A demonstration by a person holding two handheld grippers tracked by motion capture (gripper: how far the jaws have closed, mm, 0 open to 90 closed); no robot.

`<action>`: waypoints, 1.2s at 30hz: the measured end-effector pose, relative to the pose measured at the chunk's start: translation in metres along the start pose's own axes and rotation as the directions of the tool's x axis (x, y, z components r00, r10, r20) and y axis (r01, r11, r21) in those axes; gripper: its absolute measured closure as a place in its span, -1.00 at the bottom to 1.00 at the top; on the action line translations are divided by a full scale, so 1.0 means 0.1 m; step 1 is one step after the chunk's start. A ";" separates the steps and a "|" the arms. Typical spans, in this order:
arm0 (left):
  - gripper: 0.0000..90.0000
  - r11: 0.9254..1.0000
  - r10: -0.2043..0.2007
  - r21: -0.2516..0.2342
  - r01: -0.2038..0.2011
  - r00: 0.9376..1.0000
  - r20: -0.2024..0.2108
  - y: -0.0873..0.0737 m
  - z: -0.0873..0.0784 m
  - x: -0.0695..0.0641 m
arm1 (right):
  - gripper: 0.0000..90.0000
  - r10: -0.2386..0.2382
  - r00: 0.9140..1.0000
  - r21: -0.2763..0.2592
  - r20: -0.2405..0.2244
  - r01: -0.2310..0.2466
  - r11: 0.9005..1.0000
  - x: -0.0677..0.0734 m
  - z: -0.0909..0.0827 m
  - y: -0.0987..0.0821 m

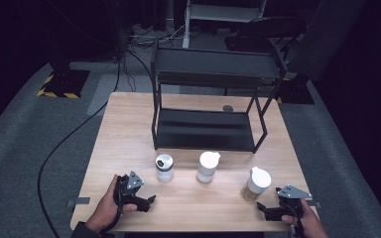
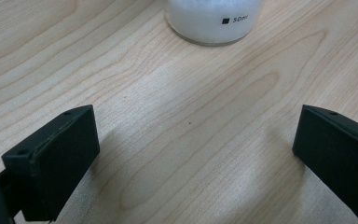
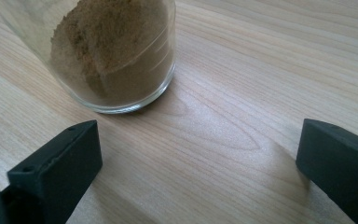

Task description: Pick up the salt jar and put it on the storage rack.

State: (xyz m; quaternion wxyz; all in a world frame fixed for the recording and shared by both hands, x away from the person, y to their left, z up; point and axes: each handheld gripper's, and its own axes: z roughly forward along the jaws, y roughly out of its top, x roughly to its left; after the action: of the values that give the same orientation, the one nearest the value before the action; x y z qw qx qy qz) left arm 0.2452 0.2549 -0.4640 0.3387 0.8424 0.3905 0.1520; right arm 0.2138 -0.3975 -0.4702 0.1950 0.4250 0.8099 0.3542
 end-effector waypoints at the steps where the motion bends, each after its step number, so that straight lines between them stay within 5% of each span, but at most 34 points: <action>1: -1.00 1.000 0.000 0.000 0.000 1.000 0.000 0.00 0.00 0.00 | -1.00 0.000 1.000 0.000 0.000 0.000 1.000 0.00 0.00 0.00; 36: -0.95 0.999 0.006 0.037 -0.005 0.999 -0.035 0.11 -0.04 -0.11 | -1.00 0.003 1.000 0.005 0.003 -0.003 1.000 0.01 0.00 0.01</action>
State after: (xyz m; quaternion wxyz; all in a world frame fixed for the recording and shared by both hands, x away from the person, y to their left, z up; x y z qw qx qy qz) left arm 0.2422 0.2433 -0.4537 0.3160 0.8468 0.3966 0.1604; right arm 0.2138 -0.3964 -0.4693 0.1947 0.4274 0.8097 0.3518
